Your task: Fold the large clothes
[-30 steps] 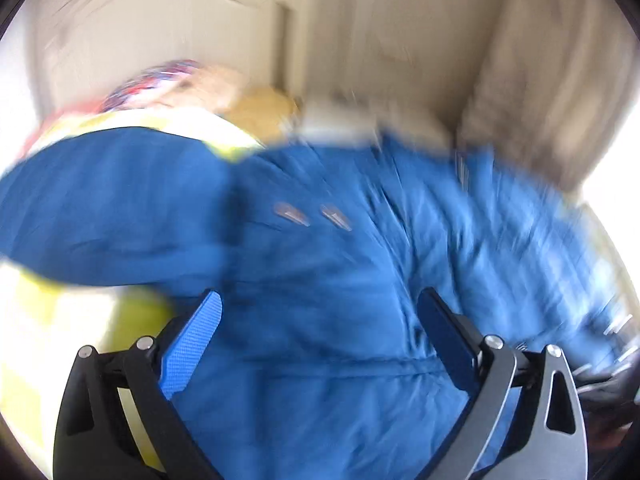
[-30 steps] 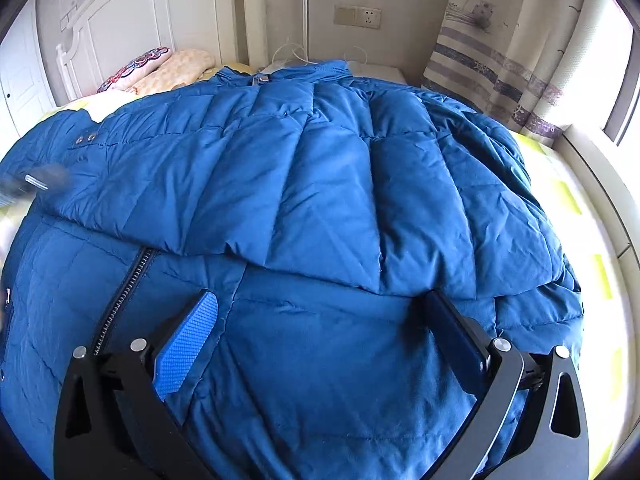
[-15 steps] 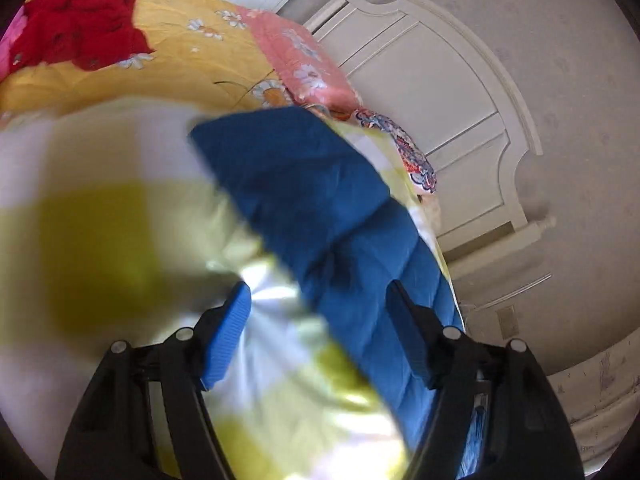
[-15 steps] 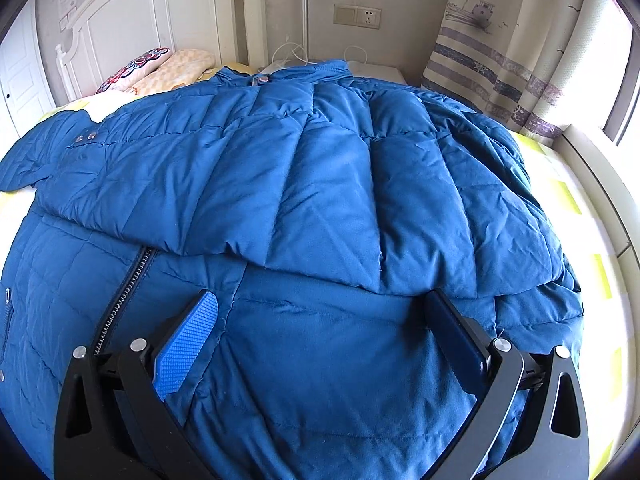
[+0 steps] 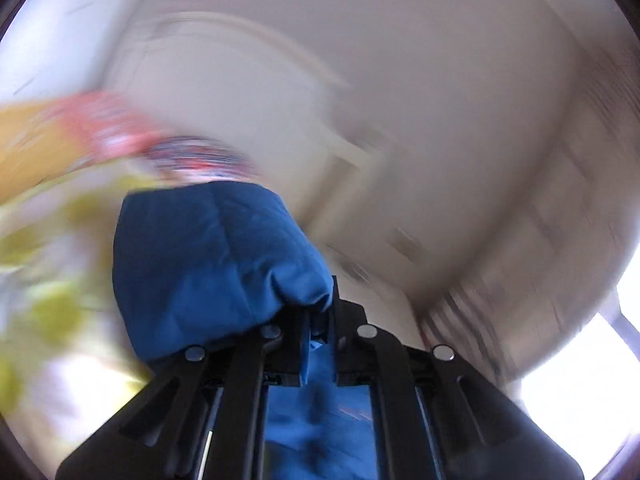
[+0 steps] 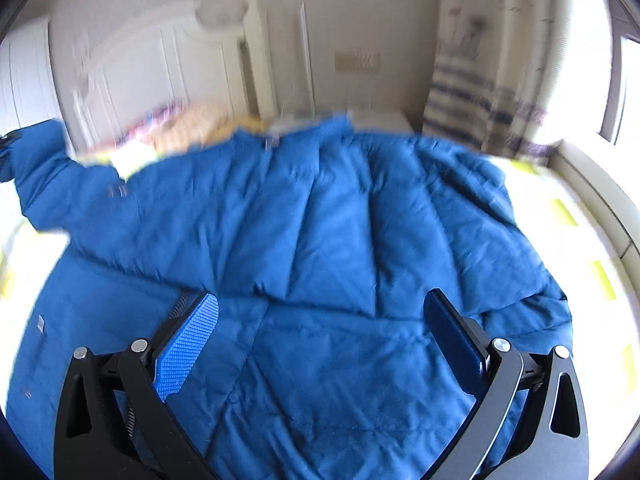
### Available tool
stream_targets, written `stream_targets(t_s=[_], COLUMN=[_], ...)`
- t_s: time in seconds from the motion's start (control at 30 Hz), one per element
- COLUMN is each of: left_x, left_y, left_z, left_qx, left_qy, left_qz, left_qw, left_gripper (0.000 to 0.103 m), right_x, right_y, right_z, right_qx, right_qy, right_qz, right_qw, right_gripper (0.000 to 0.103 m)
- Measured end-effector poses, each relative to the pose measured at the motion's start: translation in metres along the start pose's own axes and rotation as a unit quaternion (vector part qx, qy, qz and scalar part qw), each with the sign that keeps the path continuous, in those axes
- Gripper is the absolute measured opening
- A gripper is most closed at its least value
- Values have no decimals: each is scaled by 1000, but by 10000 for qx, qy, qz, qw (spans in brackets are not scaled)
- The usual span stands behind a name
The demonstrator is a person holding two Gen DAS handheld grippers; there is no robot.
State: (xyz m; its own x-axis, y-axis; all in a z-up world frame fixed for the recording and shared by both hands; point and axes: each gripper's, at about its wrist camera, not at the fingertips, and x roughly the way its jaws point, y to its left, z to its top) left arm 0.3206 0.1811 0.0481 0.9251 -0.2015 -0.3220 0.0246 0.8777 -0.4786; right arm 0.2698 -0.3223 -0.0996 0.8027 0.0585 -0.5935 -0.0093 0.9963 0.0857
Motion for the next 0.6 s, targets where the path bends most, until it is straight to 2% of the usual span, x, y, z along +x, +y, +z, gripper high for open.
stream_targets(t_s=[0.07, 0.1, 0.13, 0.2, 0.23, 0.27, 0.3, 0.33, 0.37, 0.4, 0.47, 0.5, 0.53, 0.57, 0.6], left_x=[24, 32, 46, 76, 89, 108, 119, 126, 124, 119, 111, 99, 86, 73, 55], left_y=[-74, -95, -122, -160, -173, -184, -188, -190, -198, -205, -210, -212, -213, -211, -203], left_z=[-36, -51, -77, -131, -158, -192, -214, -235, -252, -256, -251, -243, -237, -226, -209], left_qx=[861, 1111, 1487, 2097, 2303, 2615, 2867, 3214, 3682, 3843, 4051, 4130, 4095, 3975, 3722], left_qy=[478, 646, 908, 1611, 1964, 2491, 2750, 2807, 2660, 2600, 2494, 2319, 2164, 1957, 1711], left_qz=[-413, -502, -548, -515, -476, -388, -295, -128, 24, 65, 87, 139, 103, 15, -100], left_qw=[9943, 9904, 9832, 9630, 9519, 9317, 9172, 9043, 8909, 8858, 8795, 8806, 8862, 8965, 9122], left_gripper=[7, 7, 8, 16, 25, 48, 59, 84, 95, 95, 96, 96, 96, 96, 96], right_x=[-9, -12, -13, -14, -13, -12, -9, -8, -6, -5, -5, -5, -4, -4, -4], right_y=[-14, -23, -31, -49, -59, -66, -73, -79, -84, -85, -85, -84, -83, -82, -82], right_z=[1, 1, 1, 0, -1, -3, -4, -5, -4, -4, -4, -4, -4, -4, -3], right_qx=[406, 642, 828, 1280, 1538, 1707, 1908, 2018, 2107, 2157, 2127, 2095, 2055, 2034, 2026], right_qy=[-273, -371, -418, -474, -444, -397, -324, -286, -254, -234, -246, -236, -224, -220, -226], right_qz=[-74, -121, -147, -139, -124, -103, -58, -22, 8, 45, 66, 75, 84, 85, 83], right_qw=[9988, 9972, 9956, 9905, 9870, 9845, 9811, 9790, 9772, 9762, 9768, 9775, 9784, 9788, 9790], right_gripper=[98, 98, 98, 99, 99, 99, 99, 99, 99, 99, 99, 99, 99, 99, 99])
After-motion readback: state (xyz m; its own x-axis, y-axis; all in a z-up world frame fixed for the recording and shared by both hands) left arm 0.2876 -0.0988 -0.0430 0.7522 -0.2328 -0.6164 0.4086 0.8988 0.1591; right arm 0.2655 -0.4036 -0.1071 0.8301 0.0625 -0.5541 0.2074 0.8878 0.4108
